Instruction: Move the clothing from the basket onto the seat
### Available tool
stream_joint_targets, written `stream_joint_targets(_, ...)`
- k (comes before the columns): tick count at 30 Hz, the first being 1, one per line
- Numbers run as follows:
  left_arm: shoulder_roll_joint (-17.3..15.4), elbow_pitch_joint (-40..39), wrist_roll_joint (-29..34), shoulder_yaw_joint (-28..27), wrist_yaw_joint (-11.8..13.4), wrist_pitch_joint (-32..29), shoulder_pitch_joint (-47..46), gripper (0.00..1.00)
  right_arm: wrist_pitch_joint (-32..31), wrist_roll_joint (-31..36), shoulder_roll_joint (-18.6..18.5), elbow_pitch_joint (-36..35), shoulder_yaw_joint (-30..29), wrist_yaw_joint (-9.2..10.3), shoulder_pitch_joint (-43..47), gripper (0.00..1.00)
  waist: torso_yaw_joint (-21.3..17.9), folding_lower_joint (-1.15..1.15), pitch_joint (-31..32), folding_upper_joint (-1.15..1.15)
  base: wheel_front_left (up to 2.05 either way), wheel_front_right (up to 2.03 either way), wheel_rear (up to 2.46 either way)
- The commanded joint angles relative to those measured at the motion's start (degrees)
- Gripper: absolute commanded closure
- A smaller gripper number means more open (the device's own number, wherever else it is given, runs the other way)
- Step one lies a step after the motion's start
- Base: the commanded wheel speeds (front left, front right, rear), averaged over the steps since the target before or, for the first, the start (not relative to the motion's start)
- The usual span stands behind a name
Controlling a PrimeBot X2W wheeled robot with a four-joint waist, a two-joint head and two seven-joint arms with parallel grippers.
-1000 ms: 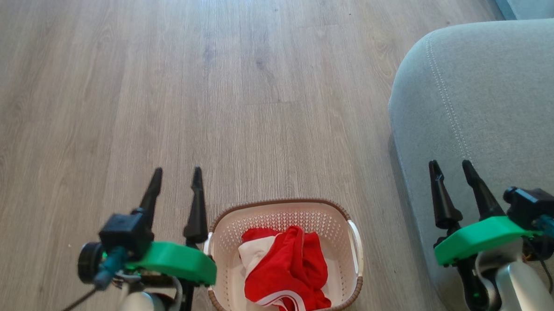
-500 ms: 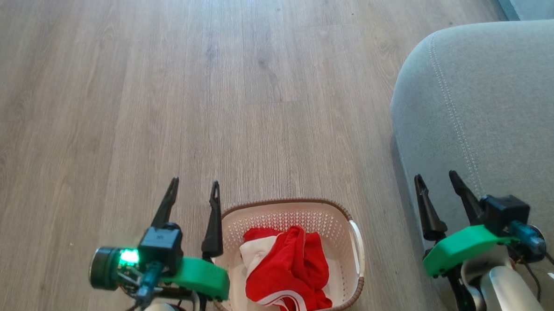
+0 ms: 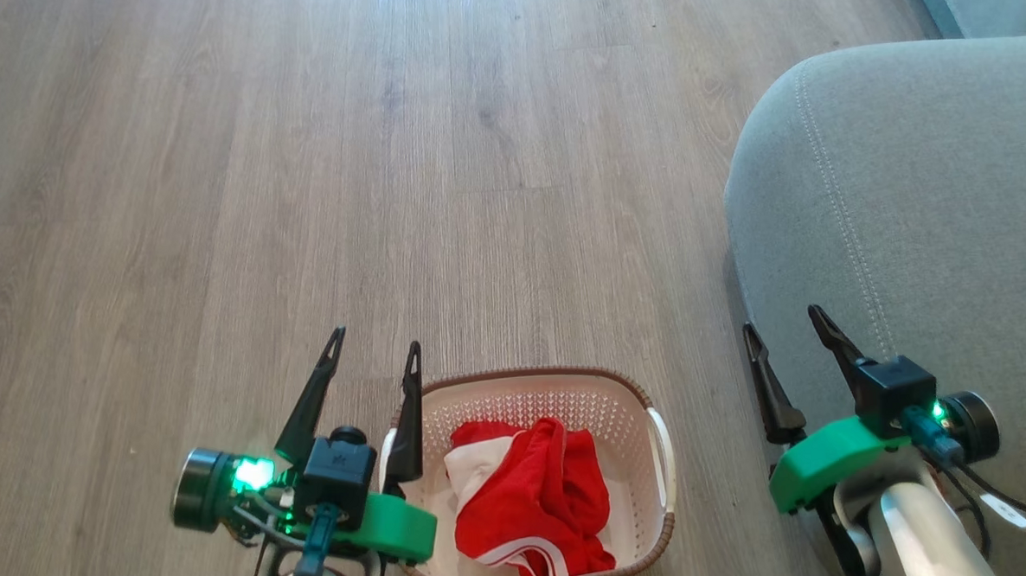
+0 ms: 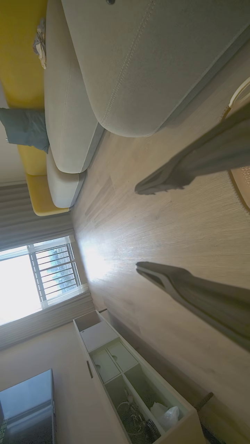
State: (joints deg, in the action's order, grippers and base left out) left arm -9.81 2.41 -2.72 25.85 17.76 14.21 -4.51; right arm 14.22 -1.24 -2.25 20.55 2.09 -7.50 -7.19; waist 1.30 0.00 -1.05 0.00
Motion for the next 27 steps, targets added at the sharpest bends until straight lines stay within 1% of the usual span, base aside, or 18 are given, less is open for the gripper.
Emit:
stream_joint_targets(1, -0.04, -2.29, 1.20, -2.23, -0.35, 0.79, -2.19, 0.00, 0.78, 1.01, -0.63, -1.70, 1.44, 0.01, -2.86, 0.00, 0.01, 0.00, -0.05, 0.00, 0.00, 0.00, 0.00)
stream_joint_targets(17, 0.75, -1.75, 1.72, -3.65, -2.57, 0.79, -1.58, 0.00, 0.78, 0.34, -0.63, -1.72, 1.77, 0.01, -3.19, 0.00, -0.46, 0.00, -0.98, 0.00, 0.00, 0.00, 0.00)
stream_joint_targets(22, 1.19, 0.78, 1.35, -3.49, -4.70, 0.79, -1.87, 0.00, 0.78, 0.70, -0.63, -1.84, 0.46, 0.01, -4.12, 0.00, -1.32, 0.00, -3.79, 0.00, 0.00, 0.00, 0.00)
stream_joint_targets(27, 1.79, 4.11, 1.45, -2.71, -7.58, 0.79, -3.84, 0.00, 0.78, 1.48, -0.63, -2.69, -0.28, 0.01, -6.12, 0.00, -2.68, 0.00, -9.73, 0.00, 0.00, 0.00, 0.00)
